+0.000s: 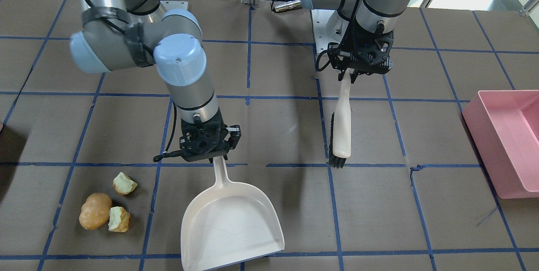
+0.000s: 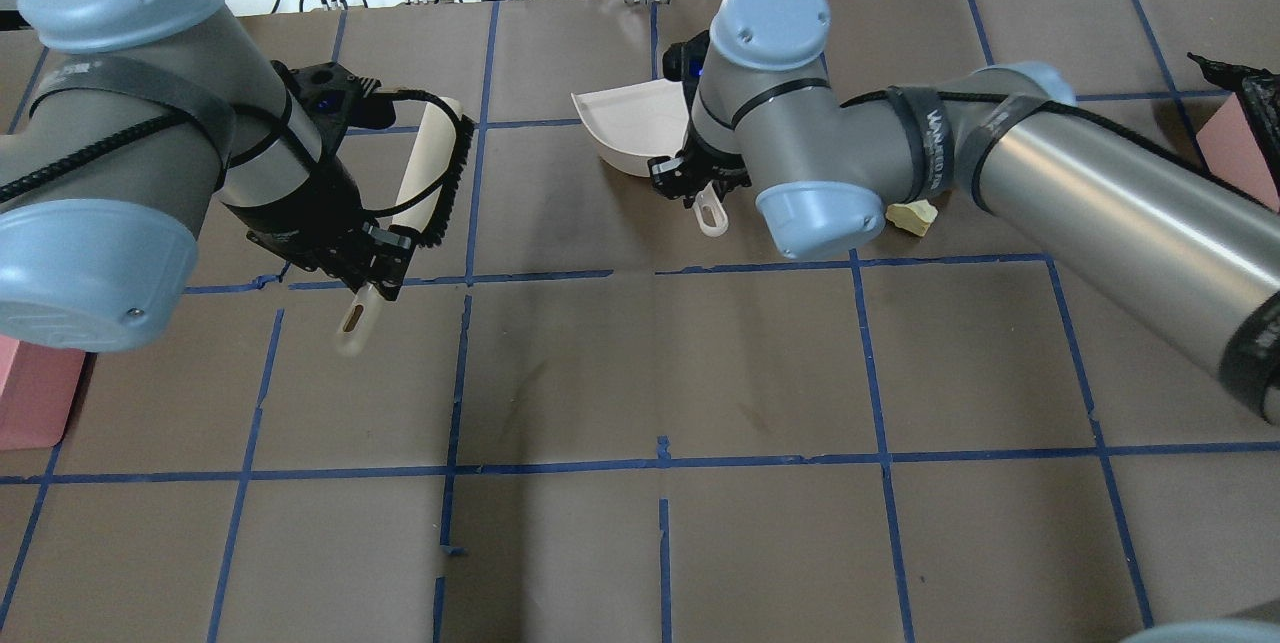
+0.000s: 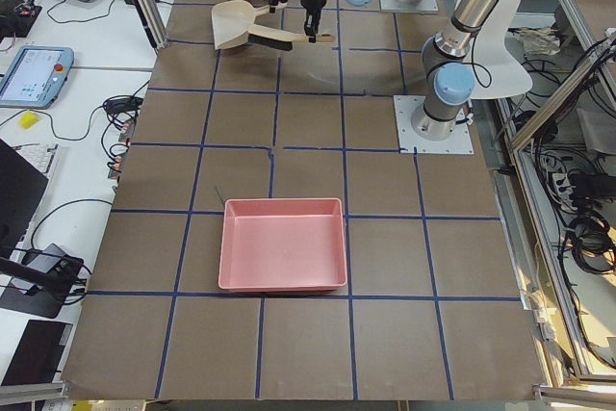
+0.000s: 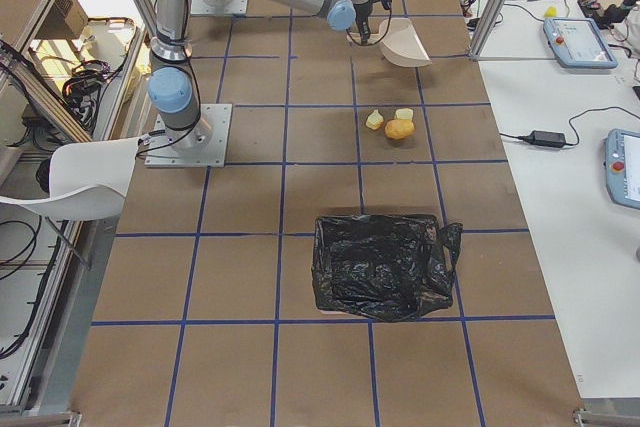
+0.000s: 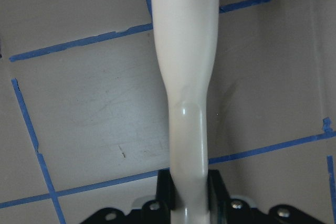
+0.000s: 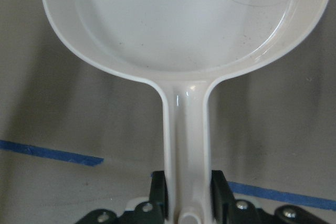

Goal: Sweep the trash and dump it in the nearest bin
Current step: 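Place the dustpan beside the bread with the right gripper while the left brings the brush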

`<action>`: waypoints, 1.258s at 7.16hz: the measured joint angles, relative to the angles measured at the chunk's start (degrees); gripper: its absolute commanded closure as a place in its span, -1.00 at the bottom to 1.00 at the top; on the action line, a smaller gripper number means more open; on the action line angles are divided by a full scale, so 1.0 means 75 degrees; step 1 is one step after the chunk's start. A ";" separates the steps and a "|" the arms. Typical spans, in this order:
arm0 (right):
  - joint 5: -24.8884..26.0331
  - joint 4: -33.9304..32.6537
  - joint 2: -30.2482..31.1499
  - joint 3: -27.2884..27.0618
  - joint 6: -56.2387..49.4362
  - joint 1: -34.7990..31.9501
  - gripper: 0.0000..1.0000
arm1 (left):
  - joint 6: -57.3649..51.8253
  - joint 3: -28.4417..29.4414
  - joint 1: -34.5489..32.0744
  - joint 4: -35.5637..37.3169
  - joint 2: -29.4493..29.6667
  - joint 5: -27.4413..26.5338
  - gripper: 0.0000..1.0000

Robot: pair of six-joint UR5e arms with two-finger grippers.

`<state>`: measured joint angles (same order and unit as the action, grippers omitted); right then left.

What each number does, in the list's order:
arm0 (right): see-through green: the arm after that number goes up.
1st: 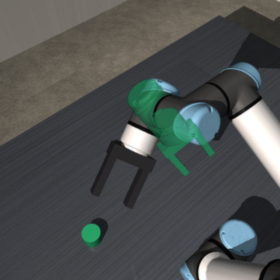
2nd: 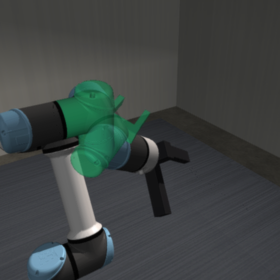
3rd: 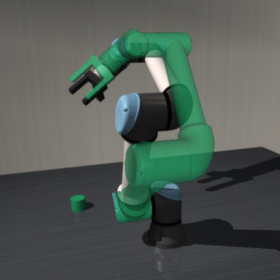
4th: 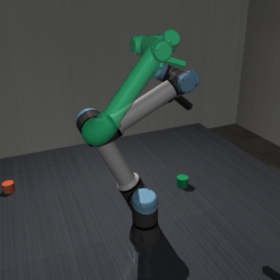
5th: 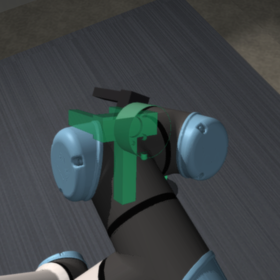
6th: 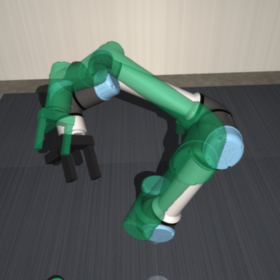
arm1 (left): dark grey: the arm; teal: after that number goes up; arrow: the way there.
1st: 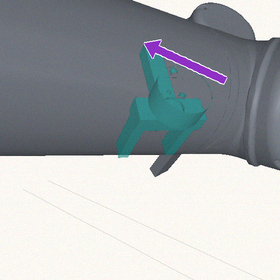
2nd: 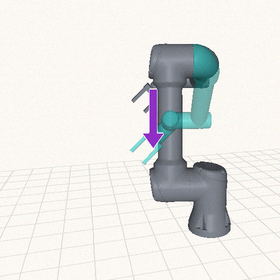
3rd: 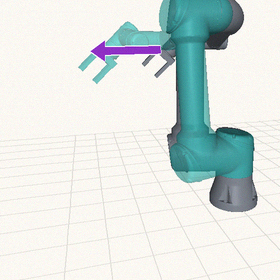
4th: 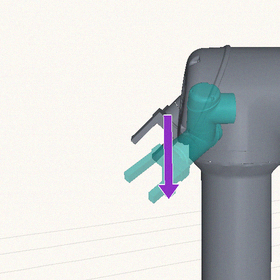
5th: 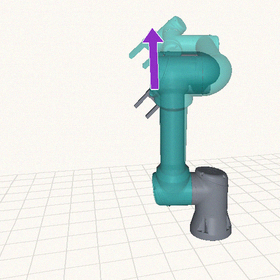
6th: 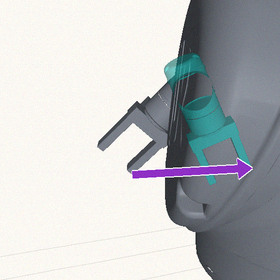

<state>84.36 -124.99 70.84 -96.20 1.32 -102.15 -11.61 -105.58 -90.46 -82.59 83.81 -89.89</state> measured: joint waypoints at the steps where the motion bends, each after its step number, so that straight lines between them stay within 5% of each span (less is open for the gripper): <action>1: -0.0105 0.0961 0.0270 0.0350 -0.0898 0.0593 1.00 | 0.0039 0.0033 -0.0011 0.0010 0.0051 0.0000 1.00; 5: 0.0356 0.3687 0.0728 0.1570 -0.5236 0.2938 1.00 | 0.1510 0.0441 -0.0727 0.0546 0.0876 0.0264 1.00; 9: 0.0546 0.4081 0.0089 0.2277 -0.9952 0.5341 1.00 | 0.4513 0.2427 -0.3203 0.1556 0.3293 0.0302 0.99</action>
<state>88.46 -94.38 71.50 -79.13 -73.32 -62.10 22.24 -87.38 -114.48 -70.92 108.51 -87.62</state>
